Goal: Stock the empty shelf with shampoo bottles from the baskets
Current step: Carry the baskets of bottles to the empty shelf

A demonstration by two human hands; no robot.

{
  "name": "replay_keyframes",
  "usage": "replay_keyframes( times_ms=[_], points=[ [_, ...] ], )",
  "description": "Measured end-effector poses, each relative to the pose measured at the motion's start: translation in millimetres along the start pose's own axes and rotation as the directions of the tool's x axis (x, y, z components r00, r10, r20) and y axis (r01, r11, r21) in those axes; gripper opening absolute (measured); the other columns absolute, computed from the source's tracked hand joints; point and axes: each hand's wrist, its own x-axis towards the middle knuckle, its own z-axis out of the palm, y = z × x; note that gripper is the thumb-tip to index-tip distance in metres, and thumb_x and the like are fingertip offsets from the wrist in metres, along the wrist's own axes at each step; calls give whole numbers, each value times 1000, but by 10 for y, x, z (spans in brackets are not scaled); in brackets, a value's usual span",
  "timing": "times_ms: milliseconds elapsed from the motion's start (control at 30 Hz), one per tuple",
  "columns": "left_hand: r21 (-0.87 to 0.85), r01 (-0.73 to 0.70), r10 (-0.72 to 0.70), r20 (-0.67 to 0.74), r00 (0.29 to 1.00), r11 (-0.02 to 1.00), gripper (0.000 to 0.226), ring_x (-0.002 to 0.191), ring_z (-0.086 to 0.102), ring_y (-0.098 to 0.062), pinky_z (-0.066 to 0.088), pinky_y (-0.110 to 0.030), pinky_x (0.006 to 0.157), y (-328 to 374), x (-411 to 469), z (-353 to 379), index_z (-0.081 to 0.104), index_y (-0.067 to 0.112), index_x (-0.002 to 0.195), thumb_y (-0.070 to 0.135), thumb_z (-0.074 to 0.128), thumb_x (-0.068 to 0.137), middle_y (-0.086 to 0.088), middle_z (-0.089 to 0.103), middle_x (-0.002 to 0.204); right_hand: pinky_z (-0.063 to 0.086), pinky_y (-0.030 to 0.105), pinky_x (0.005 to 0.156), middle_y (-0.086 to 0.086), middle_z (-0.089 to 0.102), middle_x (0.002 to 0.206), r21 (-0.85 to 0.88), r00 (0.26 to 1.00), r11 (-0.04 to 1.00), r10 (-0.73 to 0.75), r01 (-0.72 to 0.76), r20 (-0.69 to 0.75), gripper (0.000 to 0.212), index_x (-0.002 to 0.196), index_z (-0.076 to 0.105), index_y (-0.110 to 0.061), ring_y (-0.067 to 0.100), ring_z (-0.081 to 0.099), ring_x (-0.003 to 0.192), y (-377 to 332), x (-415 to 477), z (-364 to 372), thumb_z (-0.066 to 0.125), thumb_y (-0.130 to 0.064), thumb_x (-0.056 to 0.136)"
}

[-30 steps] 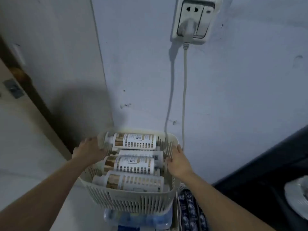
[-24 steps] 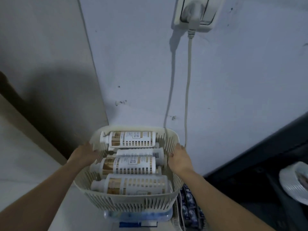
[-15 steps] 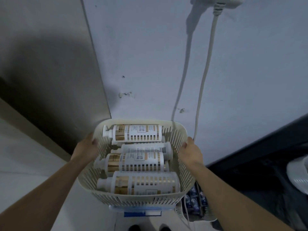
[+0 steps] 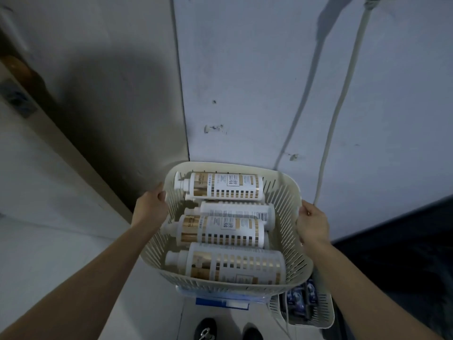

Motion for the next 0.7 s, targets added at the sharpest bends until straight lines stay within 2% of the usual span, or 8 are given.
replay_keyframes(
  times_ms=[67, 133, 233, 333, 400, 500, 600, 700],
  points=[
    [-31, 5, -6, -17, 1000, 1000, 38, 64, 57, -19, 38, -24, 53, 0, -83, -58, 54, 25, 134, 14, 40, 101, -4, 61, 74, 35, 25, 60, 5, 63, 100, 51, 1000, 999, 4, -5, 18, 36, 133, 61, -24, 10, 42, 64, 7, -51, -38, 40, -23, 104],
    [-61, 12, -14, -31, 999, 998, 36, 68, 59, -18, 40, -23, 54, -11, -198, -116, 55, 26, 132, 13, 40, 101, -1, 62, 78, 30, 22, 58, 2, 57, 93, 108, 999, 994, 3, -8, 46, 36, 134, 60, -24, 4, 35, 61, 30, -116, -69, 41, -26, 104],
    [-107, 13, -17, -37, 999, 994, 37, 74, 62, -20, 49, -28, 63, -21, -399, -232, 53, 27, 135, 15, 40, 102, -3, 66, 87, 28, 20, 57, -11, 49, 77, 174, 997, 984, 13, -26, 74, 36, 136, 58, -23, 1, 34, 61, 47, -249, -122, 42, -24, 104],
    [-164, 8, -13, -25, 1000, 986, 36, 79, 63, -22, 51, -36, 73, -26, -656, -380, 53, 24, 136, 18, 38, 103, -3, 66, 90, 33, 19, 50, -11, 53, 71, 214, 996, 977, 2, -22, 94, 33, 126, 62, -34, 3, 40, 56, 76, -431, -187, 43, -19, 103],
    [-180, 16, -25, -47, 999, 983, 35, 78, 62, -21, 50, -36, 69, -33, -884, -484, 56, 24, 133, 17, 39, 103, -1, 65, 86, 33, 16, 46, -12, 54, 70, 238, 992, 971, -9, -22, 126, 33, 122, 61, -38, 2, 41, 53, 109, -568, -237, 43, -18, 103],
    [-153, 42, -58, -100, 993, 987, 36, 70, 60, -12, 42, -26, 55, -65, -1276, -616, 57, 28, 131, 16, 39, 102, 9, 62, 79, 32, 18, 51, -12, 51, 74, 228, 984, 973, -11, -31, 180, 34, 127, 63, -27, 3, 40, 57, 174, -739, -322, 41, -16, 104],
    [-140, 86, -107, -149, 983, 986, 38, 58, 57, -12, 39, -23, 48, -125, -1639, -733, 55, 29, 134, 16, 39, 102, 6, 63, 76, 31, 18, 44, -10, 49, 66, 222, 977, 975, -21, -28, 214, 35, 123, 65, -28, 3, 39, 47, 213, -964, -460, 40, -14, 103],
    [-145, 115, -140, -182, 973, 983, 37, 54, 52, -10, 50, -34, 54, -209, -1952, -816, 58, 32, 130, 17, 39, 101, 2, 65, 78, 31, 13, 36, -11, 52, 65, 250, 965, 968, -42, -25, 258, 33, 115, 59, -40, -1, 40, 37, 267, -1209, -649, 41, -14, 104]
  ],
)
